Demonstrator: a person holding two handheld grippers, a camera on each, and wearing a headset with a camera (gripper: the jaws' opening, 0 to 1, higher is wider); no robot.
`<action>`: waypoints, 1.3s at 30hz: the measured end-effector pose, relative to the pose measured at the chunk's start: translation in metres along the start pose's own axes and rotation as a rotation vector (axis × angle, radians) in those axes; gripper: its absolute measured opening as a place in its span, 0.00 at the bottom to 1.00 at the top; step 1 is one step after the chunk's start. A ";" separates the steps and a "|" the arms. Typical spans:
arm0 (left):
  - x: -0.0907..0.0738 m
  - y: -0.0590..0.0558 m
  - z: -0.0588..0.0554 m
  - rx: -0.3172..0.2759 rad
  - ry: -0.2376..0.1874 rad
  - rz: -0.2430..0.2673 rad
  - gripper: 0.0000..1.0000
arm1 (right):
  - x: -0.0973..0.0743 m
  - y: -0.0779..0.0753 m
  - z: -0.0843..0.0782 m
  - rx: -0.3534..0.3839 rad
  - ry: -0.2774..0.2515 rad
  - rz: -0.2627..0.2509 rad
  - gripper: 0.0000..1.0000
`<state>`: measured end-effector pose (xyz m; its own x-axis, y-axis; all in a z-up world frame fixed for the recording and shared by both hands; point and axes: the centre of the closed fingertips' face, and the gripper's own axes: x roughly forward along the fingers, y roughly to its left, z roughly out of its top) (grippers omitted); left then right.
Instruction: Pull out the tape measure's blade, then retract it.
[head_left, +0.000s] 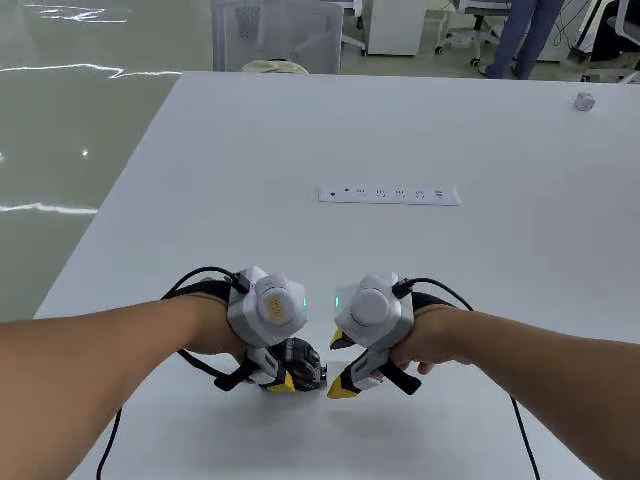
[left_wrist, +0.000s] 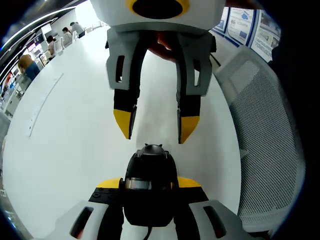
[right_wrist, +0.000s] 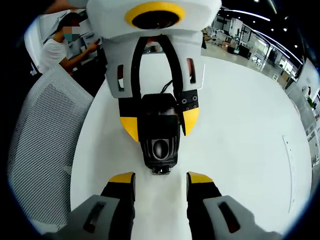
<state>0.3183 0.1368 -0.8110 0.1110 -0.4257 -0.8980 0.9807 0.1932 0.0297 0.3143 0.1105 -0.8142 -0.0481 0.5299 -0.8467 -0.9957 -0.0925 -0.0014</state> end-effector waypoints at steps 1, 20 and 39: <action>0.000 0.000 0.000 -0.001 -0.003 0.000 0.35 | 0.002 0.000 -0.001 -0.002 0.005 0.000 0.39; -0.001 0.000 0.000 -0.005 -0.031 0.005 0.35 | 0.023 0.001 -0.005 -0.053 0.083 0.002 0.17; -0.002 -0.001 -0.002 -0.010 -0.035 0.011 0.35 | 0.021 0.000 -0.010 -0.045 0.123 0.011 0.12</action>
<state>0.3171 0.1390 -0.8097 0.1273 -0.4539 -0.8819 0.9778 0.2068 0.0347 0.3140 0.1134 -0.8372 -0.0461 0.4214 -0.9057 -0.9904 -0.1373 -0.0135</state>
